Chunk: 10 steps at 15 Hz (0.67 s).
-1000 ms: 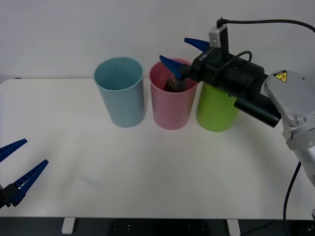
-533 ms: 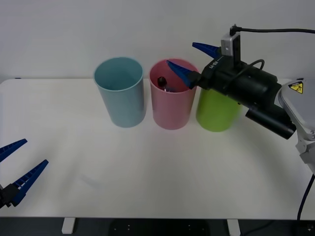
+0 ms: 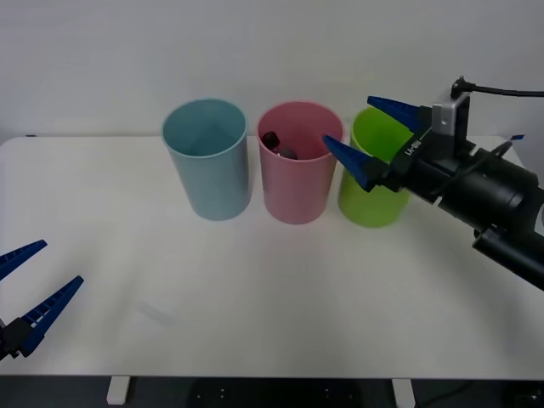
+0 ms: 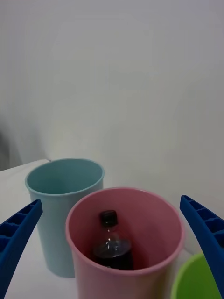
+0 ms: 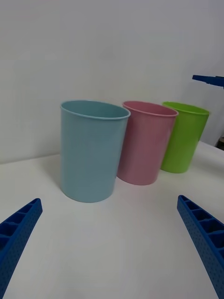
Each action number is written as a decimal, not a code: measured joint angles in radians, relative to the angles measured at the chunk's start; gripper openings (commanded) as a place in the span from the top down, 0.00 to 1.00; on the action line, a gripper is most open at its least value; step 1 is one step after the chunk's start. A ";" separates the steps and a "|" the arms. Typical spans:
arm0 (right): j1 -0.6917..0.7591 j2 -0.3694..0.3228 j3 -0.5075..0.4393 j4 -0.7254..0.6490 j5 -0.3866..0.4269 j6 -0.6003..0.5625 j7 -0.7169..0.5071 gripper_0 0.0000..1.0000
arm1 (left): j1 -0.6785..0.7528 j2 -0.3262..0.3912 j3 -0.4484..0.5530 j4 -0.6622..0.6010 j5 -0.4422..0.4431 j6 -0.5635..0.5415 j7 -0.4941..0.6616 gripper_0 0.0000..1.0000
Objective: Grasp the object on the table and drop it into the matching bin: aluminum can to the light blue bin, PET bottle to the pink bin.
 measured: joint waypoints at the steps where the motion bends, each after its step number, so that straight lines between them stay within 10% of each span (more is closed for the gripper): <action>1: 0.038 -0.011 -0.017 -0.028 -0.009 -0.005 0.009 0.00 | 0.000 0.000 0.000 0.000 0.000 0.000 0.000 0.00; 10: 0.276 -0.020 -0.213 -0.088 -0.054 -0.198 0.158 0.00 | 0.000 0.000 0.000 0.000 0.000 0.000 0.000 0.00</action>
